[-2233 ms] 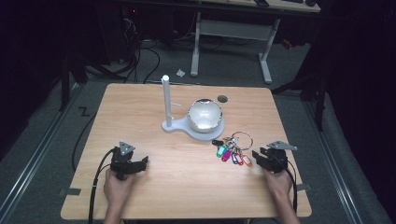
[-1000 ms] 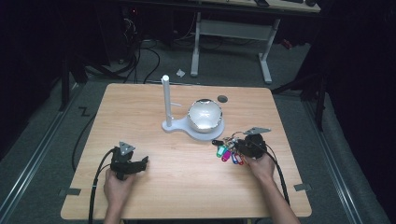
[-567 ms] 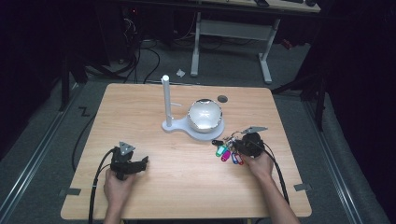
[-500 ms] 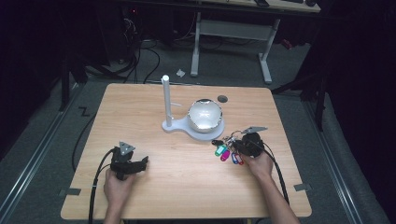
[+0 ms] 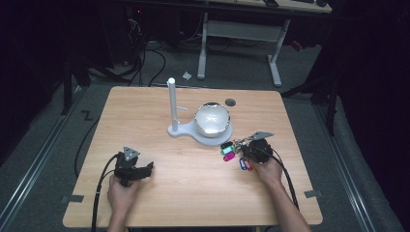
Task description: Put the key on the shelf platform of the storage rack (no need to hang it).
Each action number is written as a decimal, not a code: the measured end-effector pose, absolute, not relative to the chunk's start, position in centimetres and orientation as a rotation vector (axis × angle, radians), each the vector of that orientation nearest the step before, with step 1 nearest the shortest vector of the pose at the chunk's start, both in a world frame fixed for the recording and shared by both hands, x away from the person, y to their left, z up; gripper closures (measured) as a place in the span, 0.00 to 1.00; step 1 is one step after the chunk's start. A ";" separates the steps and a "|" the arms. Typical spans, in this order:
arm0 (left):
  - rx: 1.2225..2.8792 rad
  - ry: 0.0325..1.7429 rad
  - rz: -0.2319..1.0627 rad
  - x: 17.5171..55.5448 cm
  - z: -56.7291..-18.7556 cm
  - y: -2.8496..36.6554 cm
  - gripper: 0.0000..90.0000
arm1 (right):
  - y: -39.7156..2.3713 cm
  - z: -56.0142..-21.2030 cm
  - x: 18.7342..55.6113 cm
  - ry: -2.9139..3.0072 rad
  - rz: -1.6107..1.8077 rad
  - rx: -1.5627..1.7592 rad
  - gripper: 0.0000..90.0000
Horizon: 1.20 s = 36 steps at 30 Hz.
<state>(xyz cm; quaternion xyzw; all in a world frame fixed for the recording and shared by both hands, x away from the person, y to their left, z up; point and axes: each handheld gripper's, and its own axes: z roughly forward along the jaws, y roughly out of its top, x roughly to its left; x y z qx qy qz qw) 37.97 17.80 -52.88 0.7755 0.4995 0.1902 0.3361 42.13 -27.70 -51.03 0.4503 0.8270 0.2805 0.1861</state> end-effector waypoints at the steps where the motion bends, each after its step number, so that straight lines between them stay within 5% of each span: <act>1: 2.022 1.303 0.496 38.0 -52.9 17.8 0.24 | -27.7 -51.0 42.1 2.328 0.791 1.265 0.97; 36: 2.022 1.303 0.496 38.0 -52.9 17.8 0.24 | -29.0 -45.7 40.3 2.282 1.060 1.201 0.98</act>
